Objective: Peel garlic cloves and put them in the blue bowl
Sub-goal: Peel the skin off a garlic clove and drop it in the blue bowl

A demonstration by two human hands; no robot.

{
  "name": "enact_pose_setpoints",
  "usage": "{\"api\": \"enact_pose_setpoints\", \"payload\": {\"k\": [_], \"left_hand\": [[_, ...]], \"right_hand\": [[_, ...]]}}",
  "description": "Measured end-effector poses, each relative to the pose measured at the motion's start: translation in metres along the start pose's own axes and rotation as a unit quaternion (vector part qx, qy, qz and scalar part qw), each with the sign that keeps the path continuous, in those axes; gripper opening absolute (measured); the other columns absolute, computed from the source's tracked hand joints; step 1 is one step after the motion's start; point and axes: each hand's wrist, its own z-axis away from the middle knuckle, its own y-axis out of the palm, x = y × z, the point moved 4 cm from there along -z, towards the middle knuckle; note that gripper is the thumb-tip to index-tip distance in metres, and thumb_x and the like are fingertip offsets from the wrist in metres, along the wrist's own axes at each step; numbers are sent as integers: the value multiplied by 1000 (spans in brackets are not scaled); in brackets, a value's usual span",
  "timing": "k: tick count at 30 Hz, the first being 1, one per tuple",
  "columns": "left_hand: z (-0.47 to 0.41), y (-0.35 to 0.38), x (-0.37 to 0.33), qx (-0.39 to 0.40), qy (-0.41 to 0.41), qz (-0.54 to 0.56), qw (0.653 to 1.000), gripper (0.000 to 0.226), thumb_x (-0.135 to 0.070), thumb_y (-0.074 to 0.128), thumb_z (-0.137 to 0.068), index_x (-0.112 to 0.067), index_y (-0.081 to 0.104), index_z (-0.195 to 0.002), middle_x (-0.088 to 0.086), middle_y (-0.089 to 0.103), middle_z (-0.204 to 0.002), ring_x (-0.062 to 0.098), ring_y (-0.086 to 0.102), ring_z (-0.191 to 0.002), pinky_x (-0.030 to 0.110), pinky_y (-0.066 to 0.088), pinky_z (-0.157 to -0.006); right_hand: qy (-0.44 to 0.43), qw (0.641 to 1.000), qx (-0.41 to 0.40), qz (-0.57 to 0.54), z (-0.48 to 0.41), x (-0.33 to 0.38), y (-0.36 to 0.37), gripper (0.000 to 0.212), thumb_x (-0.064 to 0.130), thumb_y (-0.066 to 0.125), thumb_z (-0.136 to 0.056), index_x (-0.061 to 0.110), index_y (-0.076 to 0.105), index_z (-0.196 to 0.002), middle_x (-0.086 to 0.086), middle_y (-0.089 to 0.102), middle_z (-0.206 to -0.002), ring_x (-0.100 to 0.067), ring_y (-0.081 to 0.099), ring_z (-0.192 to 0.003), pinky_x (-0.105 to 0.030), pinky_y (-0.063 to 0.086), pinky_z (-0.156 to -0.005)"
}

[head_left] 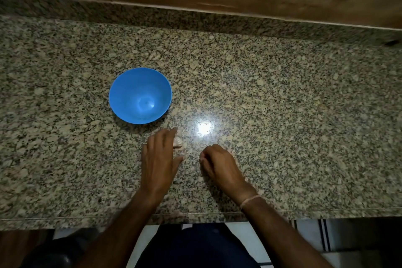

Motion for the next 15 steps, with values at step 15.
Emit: {"api": "enact_pose_setpoints", "payload": {"k": [15], "left_hand": [[42,24,9,42,-7,99,994,44,-48,79,-83,-33,56,-117,-14,55,-103,10,52,-95,29,44,-63]], "right_hand": [[90,995,-38,-2,-3,8,-9,10,11,73,-91,16,76,-83,12,68,-74,10,57,-66,-4,43,-62]]}}
